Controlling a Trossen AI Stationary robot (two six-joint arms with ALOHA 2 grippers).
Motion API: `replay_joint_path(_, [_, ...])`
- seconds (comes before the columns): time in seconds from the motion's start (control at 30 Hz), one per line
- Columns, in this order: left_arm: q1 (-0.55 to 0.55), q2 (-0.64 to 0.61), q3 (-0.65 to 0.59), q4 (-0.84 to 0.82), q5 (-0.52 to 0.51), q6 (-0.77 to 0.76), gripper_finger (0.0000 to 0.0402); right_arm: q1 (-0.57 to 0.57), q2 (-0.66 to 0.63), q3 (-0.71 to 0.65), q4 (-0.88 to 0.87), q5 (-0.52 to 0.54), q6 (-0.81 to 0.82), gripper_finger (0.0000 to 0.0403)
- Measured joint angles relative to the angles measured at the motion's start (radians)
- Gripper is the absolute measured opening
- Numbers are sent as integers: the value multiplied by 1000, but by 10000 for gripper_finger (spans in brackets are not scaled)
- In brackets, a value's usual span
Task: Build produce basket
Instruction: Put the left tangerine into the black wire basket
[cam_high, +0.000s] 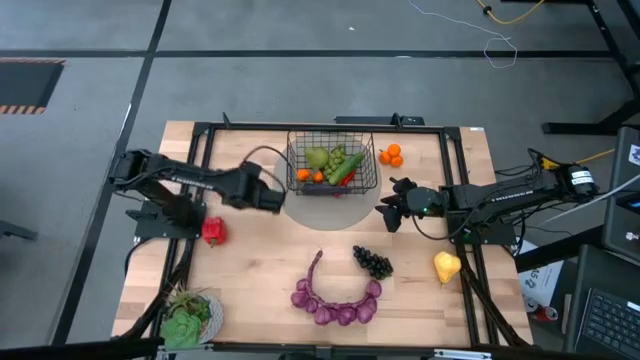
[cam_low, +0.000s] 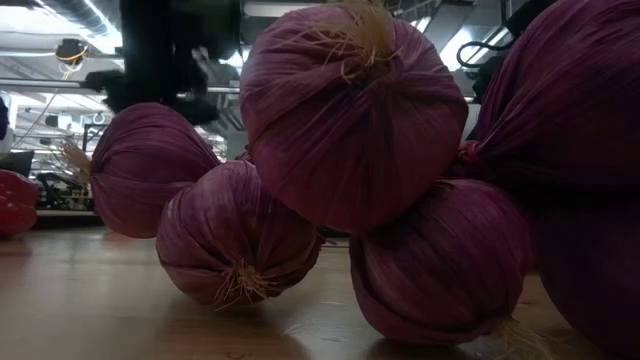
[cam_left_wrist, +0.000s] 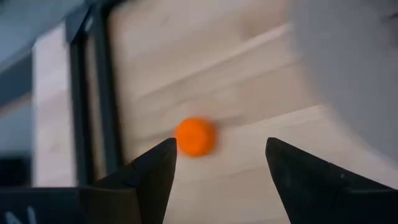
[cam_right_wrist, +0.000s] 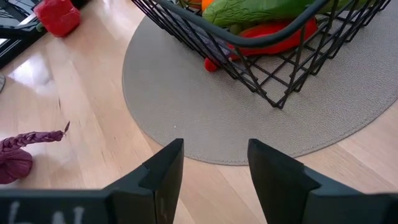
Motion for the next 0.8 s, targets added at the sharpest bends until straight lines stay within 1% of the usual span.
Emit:
replay_joint_path(0.1, [101,0,-56,6,87,72,244,0,0,0,0,0,0,181])
replay_joint_path(0.2, [189,0,-109,60,184,159,244,0,0,0,0,0,-2,181])
replay_joint_path(0.4, [322,0,-218,307,270,367,244,0,0,0,0,0,-2,181])
replay_joint_path(0.47, [356,0,-246,356,283,396,244,0,0,0,-1,0,-2,181])
replay_joint_path(0.6, [409,-1,-283,354,267,387,244,0,0,0,-1,0,-2,181])
replay_joint_path(0.8, [447,-1,-321,366,267,399,244,0,0,0,-1,0,-2,181])
